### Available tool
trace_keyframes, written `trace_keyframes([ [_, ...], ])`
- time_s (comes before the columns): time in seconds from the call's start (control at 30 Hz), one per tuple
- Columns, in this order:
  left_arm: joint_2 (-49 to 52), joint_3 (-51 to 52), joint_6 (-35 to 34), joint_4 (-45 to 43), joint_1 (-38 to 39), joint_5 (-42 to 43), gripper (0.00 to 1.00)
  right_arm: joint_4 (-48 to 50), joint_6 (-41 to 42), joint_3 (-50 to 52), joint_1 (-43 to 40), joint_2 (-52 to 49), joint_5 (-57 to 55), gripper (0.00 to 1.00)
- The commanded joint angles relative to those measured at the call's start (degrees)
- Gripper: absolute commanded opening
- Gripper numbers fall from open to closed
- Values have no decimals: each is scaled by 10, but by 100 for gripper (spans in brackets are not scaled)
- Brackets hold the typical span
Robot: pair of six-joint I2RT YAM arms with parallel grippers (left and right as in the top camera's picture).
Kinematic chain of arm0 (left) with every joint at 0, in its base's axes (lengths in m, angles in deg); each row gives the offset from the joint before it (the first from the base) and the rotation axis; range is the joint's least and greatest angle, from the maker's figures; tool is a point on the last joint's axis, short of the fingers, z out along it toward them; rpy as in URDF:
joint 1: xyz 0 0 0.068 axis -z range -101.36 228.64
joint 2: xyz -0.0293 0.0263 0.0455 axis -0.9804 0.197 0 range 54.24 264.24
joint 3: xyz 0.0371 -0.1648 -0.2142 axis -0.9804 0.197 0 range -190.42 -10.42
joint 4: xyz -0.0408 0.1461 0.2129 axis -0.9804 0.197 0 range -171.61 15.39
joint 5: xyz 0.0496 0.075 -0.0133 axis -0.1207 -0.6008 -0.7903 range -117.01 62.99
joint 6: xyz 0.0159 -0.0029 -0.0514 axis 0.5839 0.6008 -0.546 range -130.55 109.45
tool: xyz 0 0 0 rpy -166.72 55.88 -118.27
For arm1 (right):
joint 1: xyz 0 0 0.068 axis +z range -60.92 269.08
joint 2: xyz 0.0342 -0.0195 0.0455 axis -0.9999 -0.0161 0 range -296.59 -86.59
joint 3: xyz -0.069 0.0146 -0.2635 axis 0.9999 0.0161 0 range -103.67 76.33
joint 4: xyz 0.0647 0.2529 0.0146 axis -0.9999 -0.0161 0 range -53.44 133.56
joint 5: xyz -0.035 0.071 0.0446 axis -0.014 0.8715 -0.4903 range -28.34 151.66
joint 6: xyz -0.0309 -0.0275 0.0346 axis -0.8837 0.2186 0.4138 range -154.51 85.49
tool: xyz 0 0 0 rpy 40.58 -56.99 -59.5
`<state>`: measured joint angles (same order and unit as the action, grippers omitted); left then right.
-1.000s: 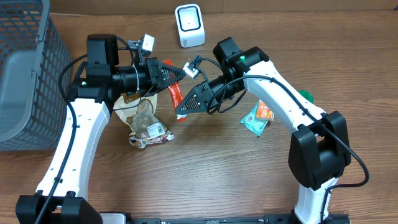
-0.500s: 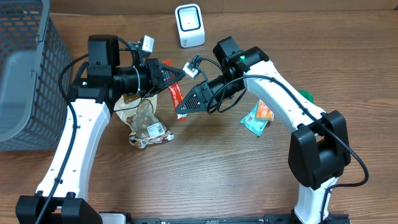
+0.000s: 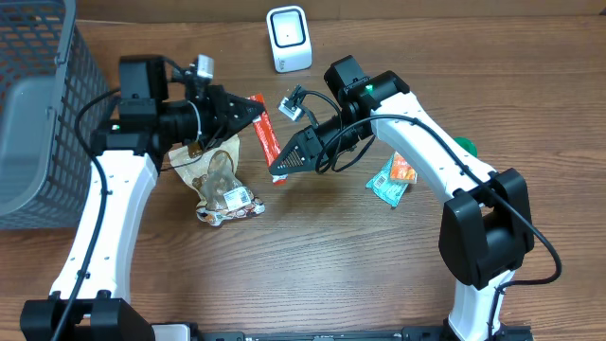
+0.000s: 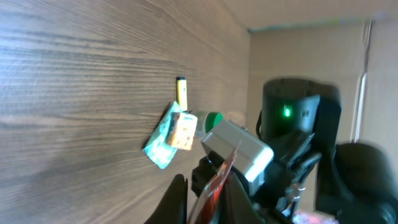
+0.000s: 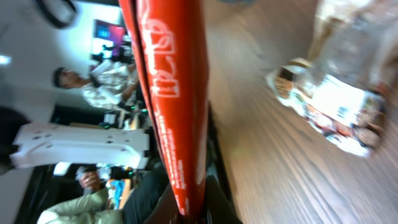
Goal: Scan the item barcode
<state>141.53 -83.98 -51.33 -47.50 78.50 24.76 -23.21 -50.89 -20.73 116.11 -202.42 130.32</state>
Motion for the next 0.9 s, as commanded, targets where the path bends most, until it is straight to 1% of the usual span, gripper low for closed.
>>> trace_keyframes([
  [0.0,-4,-4,-95,0,-23,40,4,0,43,-1,-3,7,-68,4],
  [0.07,-4,-4,-127,-1,-36,84,4,0,46,-1,-5,7,-76,4],
  [0.13,-4,-4,-141,-4,-49,137,4,0,47,-1,-9,7,-78,4],
  [0.2,-4,-4,-141,-8,-63,192,6,0,47,-1,-16,7,-78,4],
  [0.27,-4,-4,-141,-8,-69,245,4,0,47,-1,-23,7,-78,4],
  [0.47,-4,-4,-132,-15,-68,387,4,-2,46,-1,-44,7,-95,4],
  [0.63,-8,-4,-133,-9,-62,389,4,-17,46,-1,-59,7,-122,4],
  [0.67,-8,-4,-133,-9,-59,389,7,-20,46,-1,-62,7,-126,4],
  [0.7,-8,-4,-132,-9,-55,389,13,-23,46,-1,-64,7,-132,4],
  [0.73,-8,-4,-132,-9,-52,389,23,-26,46,-1,-66,7,-139,4],
  [0.8,-8,-4,-132,-9,-43,389,33,-29,46,-1,-70,7,-153,4],
  [0.87,-8,-4,-132,-9,-33,389,48,-31,46,-1,-74,7,-161,4],
])
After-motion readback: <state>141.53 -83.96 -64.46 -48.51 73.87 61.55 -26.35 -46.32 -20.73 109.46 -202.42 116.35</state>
